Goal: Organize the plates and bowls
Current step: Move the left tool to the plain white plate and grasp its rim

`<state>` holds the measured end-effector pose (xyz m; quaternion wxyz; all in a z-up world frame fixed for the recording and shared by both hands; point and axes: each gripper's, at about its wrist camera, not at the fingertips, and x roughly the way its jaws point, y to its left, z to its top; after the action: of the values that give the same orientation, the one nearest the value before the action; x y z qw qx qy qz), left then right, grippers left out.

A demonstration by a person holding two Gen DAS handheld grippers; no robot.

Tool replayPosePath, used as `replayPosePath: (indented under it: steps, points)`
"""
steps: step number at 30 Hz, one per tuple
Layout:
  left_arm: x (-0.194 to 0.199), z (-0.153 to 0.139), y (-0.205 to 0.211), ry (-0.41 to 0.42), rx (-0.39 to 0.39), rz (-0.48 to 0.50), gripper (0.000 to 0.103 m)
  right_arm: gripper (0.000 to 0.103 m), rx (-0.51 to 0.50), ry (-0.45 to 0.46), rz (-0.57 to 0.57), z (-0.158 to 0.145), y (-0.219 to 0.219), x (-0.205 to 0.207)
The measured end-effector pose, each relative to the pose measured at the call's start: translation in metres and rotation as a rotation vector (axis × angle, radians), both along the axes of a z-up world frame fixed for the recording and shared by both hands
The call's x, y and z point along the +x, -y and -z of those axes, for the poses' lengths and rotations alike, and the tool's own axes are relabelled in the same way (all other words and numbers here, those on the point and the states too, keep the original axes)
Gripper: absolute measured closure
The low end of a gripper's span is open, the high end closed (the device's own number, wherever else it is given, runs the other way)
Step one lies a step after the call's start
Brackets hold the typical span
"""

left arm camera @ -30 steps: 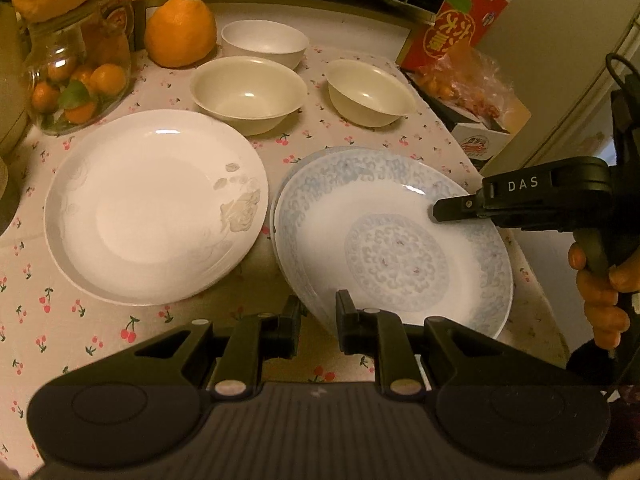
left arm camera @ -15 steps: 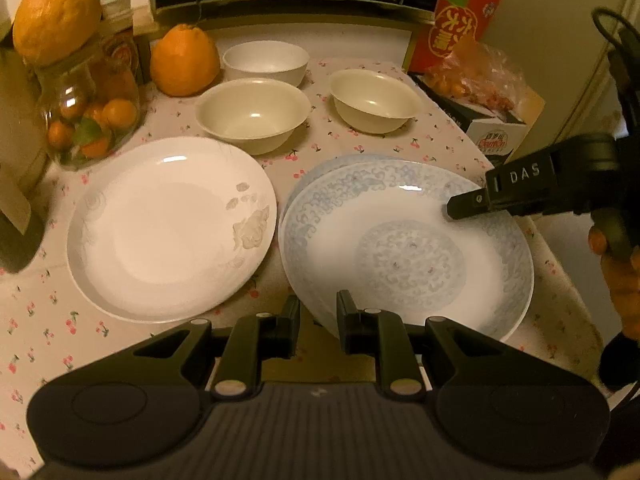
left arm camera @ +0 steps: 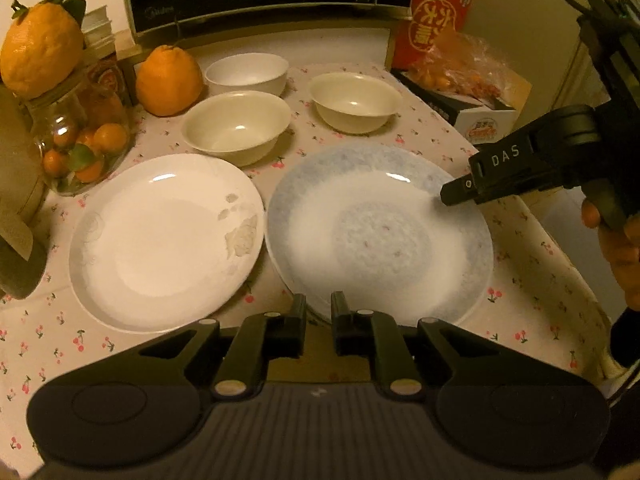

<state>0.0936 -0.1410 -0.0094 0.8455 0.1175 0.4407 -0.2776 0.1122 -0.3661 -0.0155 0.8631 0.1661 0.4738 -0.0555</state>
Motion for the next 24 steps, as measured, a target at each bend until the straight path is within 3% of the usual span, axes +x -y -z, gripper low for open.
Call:
replayPosePath:
  steps: [6, 8, 11, 15, 19, 21, 24]
  points:
    - [0.005, -0.001, -0.005, -0.028, -0.034, -0.015, 0.091, 0.076, -0.016, 0.011, 0.010, -0.002, -0.001, 0.000]
    - [0.005, -0.003, -0.007, -0.026, -0.046, -0.021, 0.086, 0.075, -0.024, 0.009, 0.024, -0.003, 0.000, 0.001]
    - [0.009, -0.011, -0.013, -0.022, -0.078, -0.035, 0.081, 0.067, -0.009, 0.021, 0.036, -0.005, 0.000, 0.001]
    - [0.019, -0.020, -0.027, -0.013, -0.105, -0.083, 0.063, 0.049, 0.016, 0.059, 0.033, -0.013, -0.004, 0.003]
    - [0.034, -0.034, -0.037, 0.035, -0.063, -0.131, 0.049, 0.036, 0.048, 0.113, 0.013, -0.023, -0.016, 0.008]
    - [0.042, -0.042, -0.041, 0.072, -0.030, -0.149, 0.032, 0.030, 0.061, 0.129, -0.006, -0.027, -0.023, 0.012]
    - [0.051, -0.050, -0.048, 0.122, -0.010, -0.172, 0.015, 0.022, 0.071, 0.141, -0.034, -0.031, -0.036, 0.020]
